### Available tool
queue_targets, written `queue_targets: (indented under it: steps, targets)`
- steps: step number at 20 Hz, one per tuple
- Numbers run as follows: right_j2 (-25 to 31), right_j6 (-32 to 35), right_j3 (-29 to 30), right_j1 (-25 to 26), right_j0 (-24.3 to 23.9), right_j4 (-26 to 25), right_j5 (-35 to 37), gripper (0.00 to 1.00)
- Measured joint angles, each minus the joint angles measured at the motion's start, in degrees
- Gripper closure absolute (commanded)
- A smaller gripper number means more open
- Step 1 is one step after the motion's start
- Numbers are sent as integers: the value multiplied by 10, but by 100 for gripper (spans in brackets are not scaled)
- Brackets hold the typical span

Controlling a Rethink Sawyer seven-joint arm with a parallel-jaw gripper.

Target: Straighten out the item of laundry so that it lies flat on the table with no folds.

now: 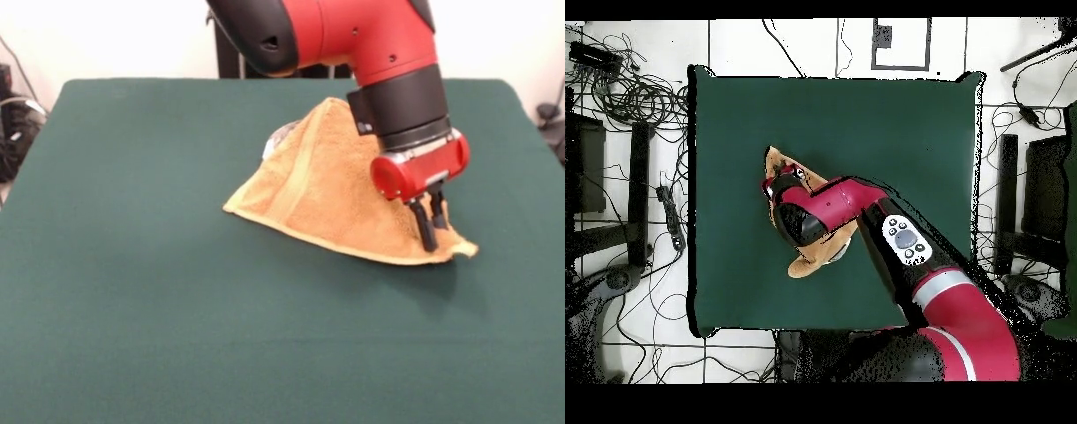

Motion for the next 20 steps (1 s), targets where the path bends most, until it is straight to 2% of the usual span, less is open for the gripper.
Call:
queue_targets:
  steps: [1,16,20]
  targets:
    - [2,0,0,0,0,-3,0,0]
    - [0,0,-1,-17,2,-8,0,0]
    - [-17,0,0,-29,11,-2,6,0]
